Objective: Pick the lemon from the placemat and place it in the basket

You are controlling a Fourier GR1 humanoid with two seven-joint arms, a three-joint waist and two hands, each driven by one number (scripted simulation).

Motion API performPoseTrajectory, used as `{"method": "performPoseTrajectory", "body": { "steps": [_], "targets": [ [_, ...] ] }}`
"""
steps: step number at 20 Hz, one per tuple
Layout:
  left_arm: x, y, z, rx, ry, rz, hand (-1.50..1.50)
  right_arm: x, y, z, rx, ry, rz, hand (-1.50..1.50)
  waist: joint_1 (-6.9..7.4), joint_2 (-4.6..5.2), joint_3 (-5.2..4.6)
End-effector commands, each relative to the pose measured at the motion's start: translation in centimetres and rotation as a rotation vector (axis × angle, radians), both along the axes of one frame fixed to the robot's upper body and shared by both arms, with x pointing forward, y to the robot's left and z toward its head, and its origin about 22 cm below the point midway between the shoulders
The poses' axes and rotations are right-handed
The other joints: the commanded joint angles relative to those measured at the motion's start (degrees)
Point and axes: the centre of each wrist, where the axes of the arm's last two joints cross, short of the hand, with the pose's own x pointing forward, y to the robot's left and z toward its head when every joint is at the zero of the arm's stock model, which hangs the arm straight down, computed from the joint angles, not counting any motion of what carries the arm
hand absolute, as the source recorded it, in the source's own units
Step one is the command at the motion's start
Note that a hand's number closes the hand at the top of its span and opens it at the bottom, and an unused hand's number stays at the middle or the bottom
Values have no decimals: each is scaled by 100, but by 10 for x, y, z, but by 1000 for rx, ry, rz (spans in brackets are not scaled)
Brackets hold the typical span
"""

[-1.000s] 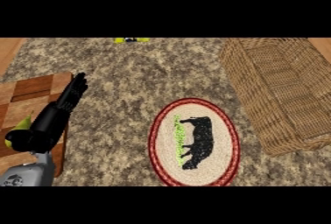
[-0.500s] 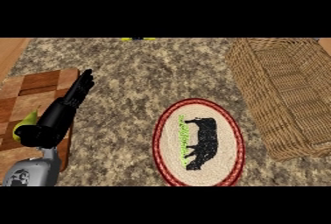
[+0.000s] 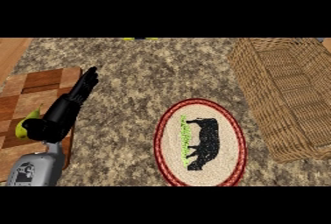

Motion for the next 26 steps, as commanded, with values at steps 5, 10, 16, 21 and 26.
{"method": "performPoseTrajectory", "body": {
  "steps": [5, 10, 16, 21, 26],
  "targets": [
    [1, 15, -11, 27, -9, 35, 0, 74, -22, 9, 22, 43, -54, 150, -106, -23, 8],
    [-5, 16, -4, 7, 9, 24, 0, 112, -57, -32, -10, 90, -52, 150, -72, -14, 13],
    [-5, -12, 5, -4, 7, 24, 0, 142, -60, -59, 9, 17, -73, 150, -110, -24, 13],
    [-5, 12, -9, 0, 2, 30, 0, 160, -76, -76, -41, -37, -77, 150, -107, -18, 13],
    [-6, 10, -6, 10, -9, 28, 0, 173, -81, -86, 164, -76, -163, 150, -90, -15, 14]
  ]
}}
